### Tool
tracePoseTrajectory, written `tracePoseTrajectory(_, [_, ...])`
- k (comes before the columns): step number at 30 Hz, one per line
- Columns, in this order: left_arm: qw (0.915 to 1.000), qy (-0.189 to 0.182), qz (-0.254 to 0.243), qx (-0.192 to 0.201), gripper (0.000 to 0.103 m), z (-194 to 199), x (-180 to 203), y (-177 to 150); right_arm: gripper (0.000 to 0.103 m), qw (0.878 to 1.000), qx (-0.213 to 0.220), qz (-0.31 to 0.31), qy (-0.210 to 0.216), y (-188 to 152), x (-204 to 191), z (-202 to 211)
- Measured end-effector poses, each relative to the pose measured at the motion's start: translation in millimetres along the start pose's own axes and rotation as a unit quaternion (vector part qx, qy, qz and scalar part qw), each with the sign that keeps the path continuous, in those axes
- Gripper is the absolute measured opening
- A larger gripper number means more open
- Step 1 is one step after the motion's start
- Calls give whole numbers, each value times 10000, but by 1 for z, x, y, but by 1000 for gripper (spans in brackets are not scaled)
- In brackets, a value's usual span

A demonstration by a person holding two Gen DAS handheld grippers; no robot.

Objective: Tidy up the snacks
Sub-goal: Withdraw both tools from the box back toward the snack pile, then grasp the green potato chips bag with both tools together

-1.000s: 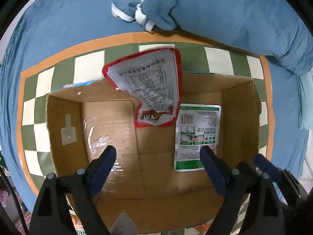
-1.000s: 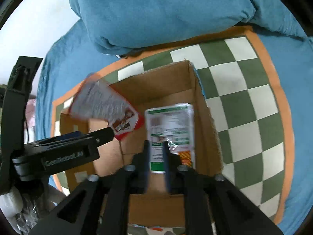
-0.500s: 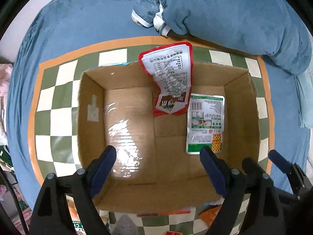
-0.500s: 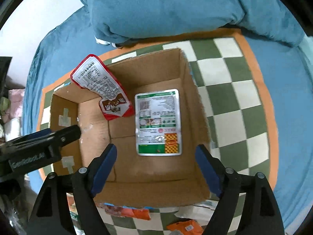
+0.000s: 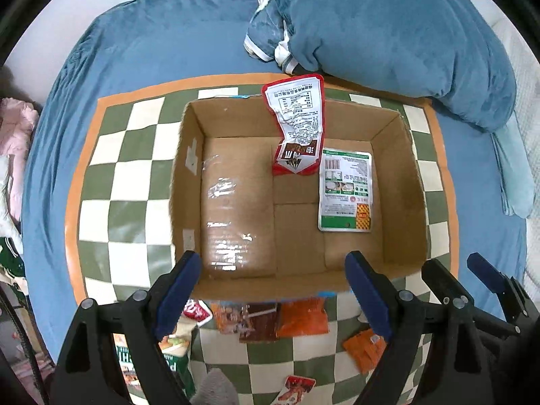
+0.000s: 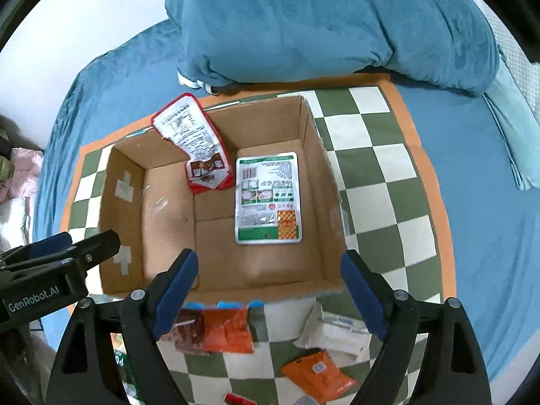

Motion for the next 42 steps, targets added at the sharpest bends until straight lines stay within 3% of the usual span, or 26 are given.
tracePoseTrajectory(10, [9995,-69,120,278,87,44,4,-40,89,9996,252,-83,138,-37,16,54])
tracePoseTrajectory(15, [9989,-177,234,368,87,59,0,-57,93,9980,406,-148,456,-52,16,76])
tracePoseTrajectory(19, [9982,-163,409,414,87,73,-28,-79,94,9960,619,-28,649,-67,2,85])
tracePoseTrajectory(21, [9976,-46,577,377,87,77,-58,-97,94,9953,522,51,813,-81,-11,82])
tracePoseTrajectory(26, [9946,352,973,56,87,70,-143,-141,94,9884,-298,220,1472,-134,-60,48])
tracePoseTrajectory(30, [9886,403,1429,-266,87,53,-211,-178,94,9741,-1018,245,2005,-179,-110,13])
tracePoseTrajectory(36, [9804,-22,1848,-684,87,11,-276,-209,93,9476,-1840,230,2603,-227,-186,-33])
tracePoseTrajectory(42, [9764,-557,1773,-1103,87,-39,-293,-214,85,9348,-2261,242,2729,-243,-239,-71])
Point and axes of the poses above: each gripper's, at about its wrist camera, not at the fingertips, and z roughly against the way its jaws point, x to its right, y to its top, the point moved 4 cm from there along -z, roughly the way its jaws point, and after that the axes turned 13 degrees about -y, right-handed, at the moved point
